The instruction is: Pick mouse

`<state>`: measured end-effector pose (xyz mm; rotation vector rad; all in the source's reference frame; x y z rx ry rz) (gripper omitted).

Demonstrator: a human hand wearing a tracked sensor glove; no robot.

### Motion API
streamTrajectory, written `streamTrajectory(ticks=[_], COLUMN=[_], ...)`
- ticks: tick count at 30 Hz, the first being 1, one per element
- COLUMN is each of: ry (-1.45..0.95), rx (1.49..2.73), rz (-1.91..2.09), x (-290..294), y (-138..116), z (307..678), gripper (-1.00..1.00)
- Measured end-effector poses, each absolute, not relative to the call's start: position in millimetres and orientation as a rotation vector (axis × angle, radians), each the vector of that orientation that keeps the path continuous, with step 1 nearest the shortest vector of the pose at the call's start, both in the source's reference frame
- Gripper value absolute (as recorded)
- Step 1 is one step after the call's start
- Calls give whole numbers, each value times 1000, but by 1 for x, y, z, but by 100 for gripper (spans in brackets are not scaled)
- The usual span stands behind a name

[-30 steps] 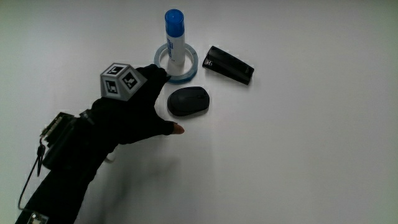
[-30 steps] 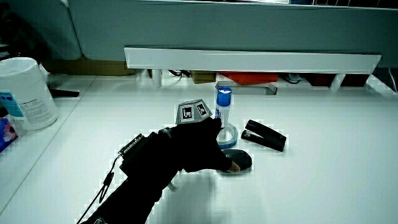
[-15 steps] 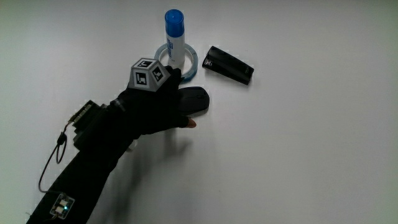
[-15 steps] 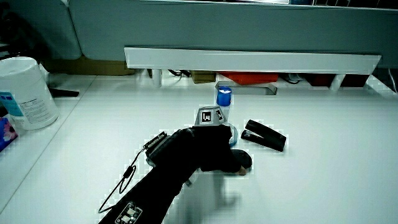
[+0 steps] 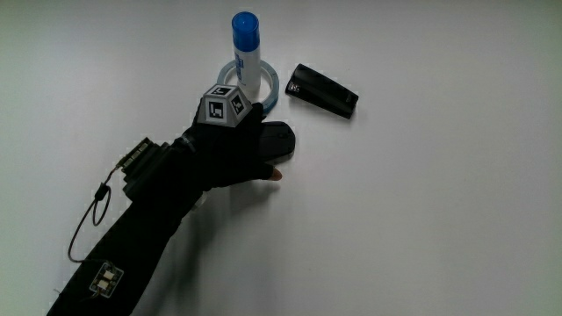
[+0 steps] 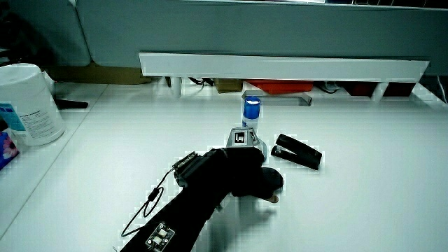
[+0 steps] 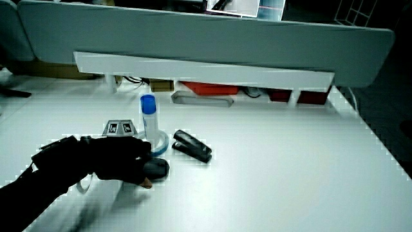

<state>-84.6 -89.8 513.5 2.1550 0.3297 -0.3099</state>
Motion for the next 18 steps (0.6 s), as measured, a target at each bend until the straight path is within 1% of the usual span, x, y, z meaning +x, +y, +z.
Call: streamTrajectory(ticks=[5, 8, 13, 15, 18], ry=[346, 349, 384, 367, 370], rx=[2179, 2199, 2288, 2294, 2292], rz=[-292, -297, -323, -322, -320], x=[-81, -81, -84, -84, -83], y=[-89, -89, -88, -87, -87], z=[515, 517, 515, 512, 519], gripper=[0, 17, 44, 56, 72])
